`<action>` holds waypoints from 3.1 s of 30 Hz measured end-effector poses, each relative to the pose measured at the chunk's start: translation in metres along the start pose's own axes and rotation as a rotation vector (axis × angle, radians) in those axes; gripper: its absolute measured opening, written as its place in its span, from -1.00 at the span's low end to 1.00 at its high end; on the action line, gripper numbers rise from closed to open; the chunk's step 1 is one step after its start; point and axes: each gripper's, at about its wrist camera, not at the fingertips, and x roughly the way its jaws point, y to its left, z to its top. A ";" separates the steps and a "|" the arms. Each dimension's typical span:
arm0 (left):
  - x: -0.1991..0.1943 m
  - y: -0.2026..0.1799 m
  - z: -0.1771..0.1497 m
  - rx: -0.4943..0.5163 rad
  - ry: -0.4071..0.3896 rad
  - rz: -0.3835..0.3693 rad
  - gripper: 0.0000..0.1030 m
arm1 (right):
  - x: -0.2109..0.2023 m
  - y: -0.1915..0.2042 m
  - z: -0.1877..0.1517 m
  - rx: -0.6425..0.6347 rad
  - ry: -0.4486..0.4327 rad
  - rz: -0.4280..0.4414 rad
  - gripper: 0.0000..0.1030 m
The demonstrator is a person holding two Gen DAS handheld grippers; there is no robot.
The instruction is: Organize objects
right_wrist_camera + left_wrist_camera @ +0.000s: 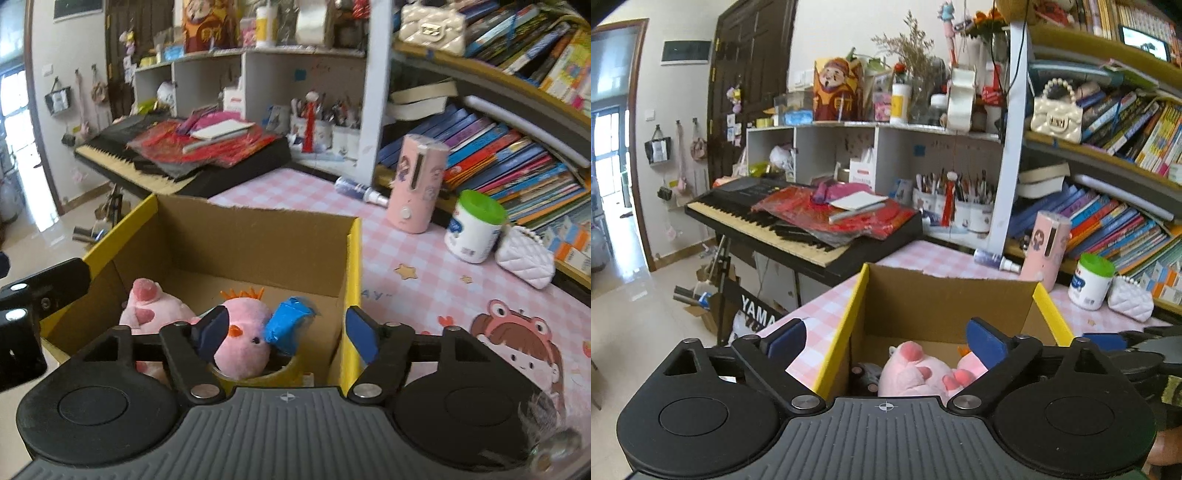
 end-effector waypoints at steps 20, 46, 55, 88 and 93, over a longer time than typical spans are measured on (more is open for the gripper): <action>-0.075 0.010 -0.048 0.086 0.028 0.032 0.90 | -0.101 0.007 -0.082 0.088 -0.052 -0.296 0.85; -0.149 -0.019 -0.101 0.247 0.061 -0.050 0.94 | -0.179 0.021 -0.178 0.160 0.072 -0.520 1.00; -0.143 -0.030 -0.098 0.247 0.065 -0.073 0.94 | -0.185 0.010 -0.177 0.167 0.068 -0.550 1.00; -0.154 -0.080 -0.118 0.323 0.148 -0.150 0.94 | -0.216 -0.025 -0.206 0.400 0.145 -0.664 1.00; -0.154 -0.081 -0.118 0.322 0.152 -0.141 0.94 | -0.216 -0.025 -0.206 0.405 0.151 -0.664 1.00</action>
